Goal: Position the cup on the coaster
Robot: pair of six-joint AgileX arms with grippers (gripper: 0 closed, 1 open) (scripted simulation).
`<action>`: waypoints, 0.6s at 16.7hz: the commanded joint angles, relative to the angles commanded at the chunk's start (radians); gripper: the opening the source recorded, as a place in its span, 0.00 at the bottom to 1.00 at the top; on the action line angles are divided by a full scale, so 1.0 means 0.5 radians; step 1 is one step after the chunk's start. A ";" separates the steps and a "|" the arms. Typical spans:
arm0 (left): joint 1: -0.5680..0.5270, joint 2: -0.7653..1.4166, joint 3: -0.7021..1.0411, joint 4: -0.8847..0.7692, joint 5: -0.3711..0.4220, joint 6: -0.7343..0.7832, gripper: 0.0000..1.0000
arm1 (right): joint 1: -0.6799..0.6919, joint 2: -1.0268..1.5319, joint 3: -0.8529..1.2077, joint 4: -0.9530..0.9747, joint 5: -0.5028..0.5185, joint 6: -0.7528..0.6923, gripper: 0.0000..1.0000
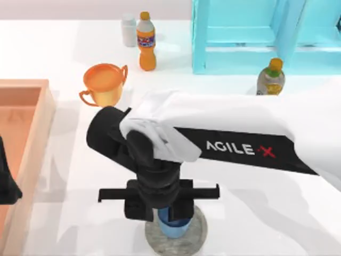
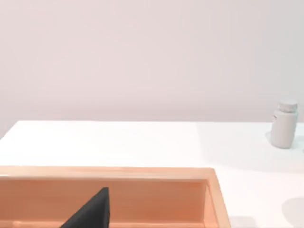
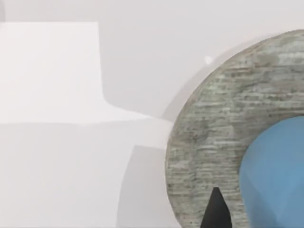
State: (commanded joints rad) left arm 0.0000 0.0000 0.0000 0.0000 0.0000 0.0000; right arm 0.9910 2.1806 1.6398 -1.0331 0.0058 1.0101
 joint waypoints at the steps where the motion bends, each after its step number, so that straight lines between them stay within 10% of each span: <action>1: 0.000 0.000 0.000 0.000 0.000 0.000 1.00 | 0.000 0.000 0.000 0.000 0.000 0.000 0.68; 5: 0.000 0.000 0.000 0.000 0.000 0.000 1.00 | 0.000 0.000 0.000 0.000 0.000 0.000 0.98; 10: 0.000 0.000 0.000 0.000 0.000 0.000 1.00 | 0.000 0.000 0.000 0.000 0.000 0.000 1.00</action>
State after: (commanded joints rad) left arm 0.0000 0.0000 0.0000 0.0000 0.0000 0.0000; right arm 0.9910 2.1806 1.6398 -1.0331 0.0058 1.0101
